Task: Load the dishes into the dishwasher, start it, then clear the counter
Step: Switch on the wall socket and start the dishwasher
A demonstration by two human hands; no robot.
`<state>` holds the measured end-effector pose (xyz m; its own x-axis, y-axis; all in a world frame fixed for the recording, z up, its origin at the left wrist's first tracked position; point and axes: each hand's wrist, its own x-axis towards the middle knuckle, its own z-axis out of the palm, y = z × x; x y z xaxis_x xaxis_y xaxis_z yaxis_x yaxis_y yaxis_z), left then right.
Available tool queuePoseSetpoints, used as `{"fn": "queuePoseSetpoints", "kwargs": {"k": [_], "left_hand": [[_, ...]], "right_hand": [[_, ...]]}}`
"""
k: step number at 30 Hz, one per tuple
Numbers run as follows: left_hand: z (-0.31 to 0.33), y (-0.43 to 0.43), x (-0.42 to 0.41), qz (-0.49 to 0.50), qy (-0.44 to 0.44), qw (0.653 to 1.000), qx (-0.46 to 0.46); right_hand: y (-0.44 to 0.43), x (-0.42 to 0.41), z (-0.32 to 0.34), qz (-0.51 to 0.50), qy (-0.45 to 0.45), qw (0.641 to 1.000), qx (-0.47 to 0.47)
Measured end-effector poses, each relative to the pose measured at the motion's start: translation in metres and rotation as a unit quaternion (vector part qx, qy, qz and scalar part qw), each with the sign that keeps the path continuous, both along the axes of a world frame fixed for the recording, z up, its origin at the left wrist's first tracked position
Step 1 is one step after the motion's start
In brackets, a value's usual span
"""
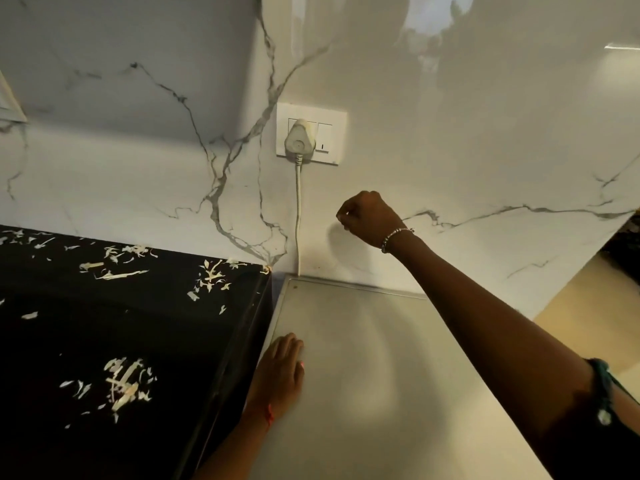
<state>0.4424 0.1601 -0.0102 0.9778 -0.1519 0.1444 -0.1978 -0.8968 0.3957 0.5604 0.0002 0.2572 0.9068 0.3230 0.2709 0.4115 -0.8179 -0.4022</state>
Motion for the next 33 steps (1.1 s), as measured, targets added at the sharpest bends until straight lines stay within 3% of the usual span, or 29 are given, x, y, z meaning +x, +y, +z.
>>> {"fn": "queuePoseSetpoints", "kwargs": {"k": [7,12,20,28,33], "left_hand": [[-0.005,0.001,0.002,0.011,0.013,1.000,-0.003],[-0.007,0.000,0.001,0.004,0.009,1.000,-0.008],[-0.013,0.000,0.003,0.012,0.003,1.000,-0.008],[-0.010,-0.002,0.003,0.003,0.009,1.000,-0.025],[-0.014,-0.003,0.009,0.005,-0.052,0.999,-0.015]], "right_hand": [[0.023,0.033,0.035,-0.055,-0.161,0.985,-0.035],[0.037,0.047,0.040,-0.040,-0.220,0.972,-0.076],[0.051,0.068,0.024,-0.088,-0.173,0.955,-0.226],[0.055,0.070,-0.017,-0.117,-0.088,0.956,-0.253],[0.061,0.067,-0.017,-0.112,-0.075,0.963,-0.231]]}}
